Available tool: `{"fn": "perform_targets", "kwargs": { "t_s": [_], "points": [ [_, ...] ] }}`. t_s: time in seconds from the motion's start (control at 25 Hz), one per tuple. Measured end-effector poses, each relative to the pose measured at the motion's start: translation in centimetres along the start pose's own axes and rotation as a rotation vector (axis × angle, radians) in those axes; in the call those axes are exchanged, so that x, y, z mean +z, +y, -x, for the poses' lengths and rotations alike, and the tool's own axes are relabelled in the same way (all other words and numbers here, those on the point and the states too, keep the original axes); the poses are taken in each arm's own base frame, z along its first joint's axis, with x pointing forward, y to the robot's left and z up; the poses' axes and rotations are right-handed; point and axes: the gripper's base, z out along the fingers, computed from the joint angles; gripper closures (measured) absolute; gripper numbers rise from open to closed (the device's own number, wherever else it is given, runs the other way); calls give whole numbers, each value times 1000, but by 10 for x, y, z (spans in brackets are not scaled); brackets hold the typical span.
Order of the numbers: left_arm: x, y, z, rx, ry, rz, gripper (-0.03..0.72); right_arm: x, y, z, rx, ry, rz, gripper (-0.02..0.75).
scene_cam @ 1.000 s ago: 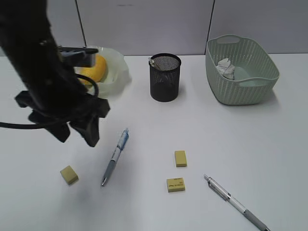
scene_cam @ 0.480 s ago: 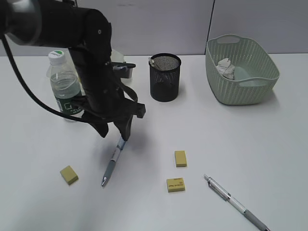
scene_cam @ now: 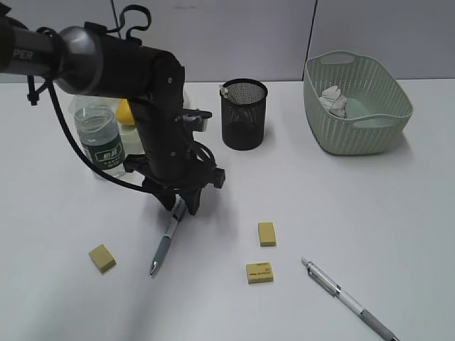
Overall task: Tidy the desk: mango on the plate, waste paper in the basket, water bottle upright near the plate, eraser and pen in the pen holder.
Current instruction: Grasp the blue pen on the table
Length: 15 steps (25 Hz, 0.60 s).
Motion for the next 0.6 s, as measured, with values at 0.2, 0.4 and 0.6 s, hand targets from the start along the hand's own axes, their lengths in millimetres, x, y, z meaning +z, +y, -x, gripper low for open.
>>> {"fn": "perform_targets", "kwargs": {
  "t_s": [0.2, 0.4, 0.6],
  "points": [
    [11, 1, 1, 1, 14, 12, 369, 0, 0, 0, 0, 0, 0, 353],
    [12, 2, 2, 12, 12, 28, 402, 0, 0, 0, 0, 0, 0, 353],
    [12, 3, 2, 25, 13, 44, 484, 0, 0, 0, 0, 0, 0, 353]
  ]
}}
